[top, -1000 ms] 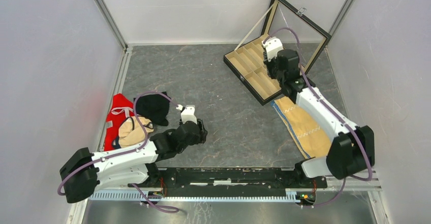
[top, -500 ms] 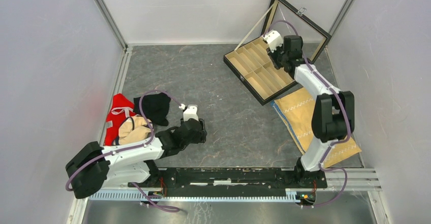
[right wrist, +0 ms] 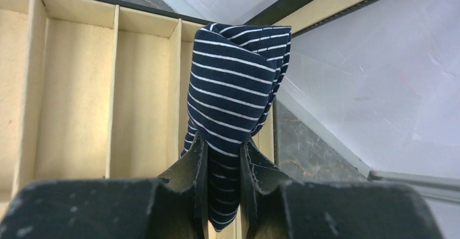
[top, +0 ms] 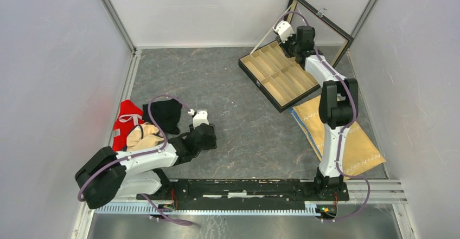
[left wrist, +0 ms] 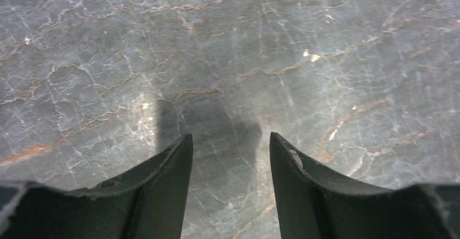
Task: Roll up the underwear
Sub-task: Place the underwear in the storage box.
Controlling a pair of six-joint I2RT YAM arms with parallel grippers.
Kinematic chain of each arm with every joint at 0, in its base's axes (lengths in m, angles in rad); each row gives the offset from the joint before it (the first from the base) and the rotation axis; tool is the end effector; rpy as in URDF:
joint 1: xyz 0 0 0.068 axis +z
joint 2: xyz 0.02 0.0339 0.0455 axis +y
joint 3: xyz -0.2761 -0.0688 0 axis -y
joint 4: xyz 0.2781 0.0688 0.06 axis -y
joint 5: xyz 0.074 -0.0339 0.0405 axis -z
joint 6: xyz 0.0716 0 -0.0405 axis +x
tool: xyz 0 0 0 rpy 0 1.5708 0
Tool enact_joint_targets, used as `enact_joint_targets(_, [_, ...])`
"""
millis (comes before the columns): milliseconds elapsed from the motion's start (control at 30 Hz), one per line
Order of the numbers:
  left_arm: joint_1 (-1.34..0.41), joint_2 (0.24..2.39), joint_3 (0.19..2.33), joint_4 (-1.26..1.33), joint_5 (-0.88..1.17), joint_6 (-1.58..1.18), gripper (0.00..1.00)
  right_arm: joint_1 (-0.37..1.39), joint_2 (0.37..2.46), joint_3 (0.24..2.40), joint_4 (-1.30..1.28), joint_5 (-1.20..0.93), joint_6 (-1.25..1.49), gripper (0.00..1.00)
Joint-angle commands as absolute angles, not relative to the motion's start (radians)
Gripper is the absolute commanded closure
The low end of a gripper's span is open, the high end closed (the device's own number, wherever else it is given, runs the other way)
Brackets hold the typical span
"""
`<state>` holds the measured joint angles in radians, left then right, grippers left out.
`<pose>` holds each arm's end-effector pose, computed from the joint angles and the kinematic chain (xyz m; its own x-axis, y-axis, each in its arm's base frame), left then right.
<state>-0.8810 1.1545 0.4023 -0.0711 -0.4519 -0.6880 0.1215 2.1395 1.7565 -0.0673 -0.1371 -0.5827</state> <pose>0.1810 -0.1703 0.1183 -0.6812 -0.0719 -0.7285 0.0938 0.9784 -0.1843 0.5741 0.0800 0.2348 -0.2275 -0.5769 -0.7845 -0.4400 0.7796 -0.4458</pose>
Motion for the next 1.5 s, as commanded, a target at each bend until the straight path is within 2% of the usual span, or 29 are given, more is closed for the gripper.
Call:
enact_joint_targets(0, [-0.85, 1.186, 0.421, -0.017, -0.476, -0.637, 0.39, 0.113, 2.217, 1.853, -0.007, -0.169, -0.621, 1.0])
enact_joint_targets(300, [-0.832, 1.254, 0.444, -0.002, -0.454, -0.625, 0.39, 0.096, 2.305, 1.878, 0.044, -0.186, -0.666, 1.0])
enact_joint_targets(800, [-0.818, 1.271, 0.449, 0.046, -0.385, -0.626, 0.39, 0.093, 2.419, 1.925, -0.047, -0.138, -0.691, 0.99])
enact_joint_targets(867, [-0.817, 1.273, 0.449, 0.046, -0.384, -0.626, 0.39, 0.093, 2.42, 1.923, -0.036, -0.138, -0.679, 0.9])
enact_joint_targets(967, [-0.816, 1.273, 0.449, 0.048, -0.383, -0.626, 0.38, 0.093, 2.408, 1.918, -0.012, -0.138, -0.651, 0.64])
enact_joint_targets(1100, [-0.812, 1.276, 0.453, 0.052, -0.373, -0.628, 0.38, 0.093, 2.376, 1.901, 0.025, -0.152, -0.616, 0.43])
enact_joint_targets(1300, [-0.805, 1.266, 0.456, 0.053, -0.362, -0.629, 0.38, 0.091, 2.287, 1.868, 0.057, -0.154, -0.597, 0.33])
enact_joint_targets(1467, [-0.804, 1.257, 0.459, 0.048, -0.352, -0.634, 0.38, 0.089, 2.176, 1.835, 0.076, -0.204, -0.566, 0.3])
